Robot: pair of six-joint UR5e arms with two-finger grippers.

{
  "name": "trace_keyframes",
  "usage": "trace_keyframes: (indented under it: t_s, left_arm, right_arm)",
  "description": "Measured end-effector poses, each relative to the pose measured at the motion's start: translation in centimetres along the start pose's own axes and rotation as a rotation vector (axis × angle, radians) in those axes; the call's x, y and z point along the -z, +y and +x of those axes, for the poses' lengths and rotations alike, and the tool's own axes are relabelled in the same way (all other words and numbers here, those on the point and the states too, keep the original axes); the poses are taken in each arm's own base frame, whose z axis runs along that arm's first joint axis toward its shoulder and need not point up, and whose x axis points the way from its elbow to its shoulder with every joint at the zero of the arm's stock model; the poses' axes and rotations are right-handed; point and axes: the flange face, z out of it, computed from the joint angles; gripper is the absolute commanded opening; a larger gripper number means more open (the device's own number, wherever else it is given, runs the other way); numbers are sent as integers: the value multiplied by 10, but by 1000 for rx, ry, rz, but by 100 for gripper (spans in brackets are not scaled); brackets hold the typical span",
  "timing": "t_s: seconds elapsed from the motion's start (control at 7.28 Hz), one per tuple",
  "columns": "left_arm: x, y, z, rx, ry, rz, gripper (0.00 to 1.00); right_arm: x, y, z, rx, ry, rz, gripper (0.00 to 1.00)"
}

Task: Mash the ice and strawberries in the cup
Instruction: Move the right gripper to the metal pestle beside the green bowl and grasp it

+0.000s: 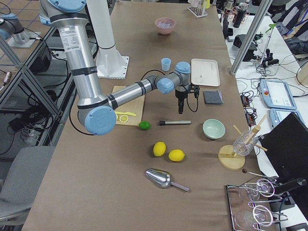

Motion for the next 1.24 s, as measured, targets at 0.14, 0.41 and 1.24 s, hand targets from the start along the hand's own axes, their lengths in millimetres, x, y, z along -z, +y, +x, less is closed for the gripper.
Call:
trace_keyframes:
  t_s: [0.14,0.41,1.24]
  left_arm:
    - [2,-1,0,0,-17,4,97]
    - [5,-5,5,-4,-33,31,97]
    - [-2,-10,14,-29,-29,42,97]
  right_arm:
    - [-14,-14,25,15,18,-28,100]
    - [-34,-33,54,17,-8,-58,100]
    - [-47,-42,31,57,-39,-56,100]
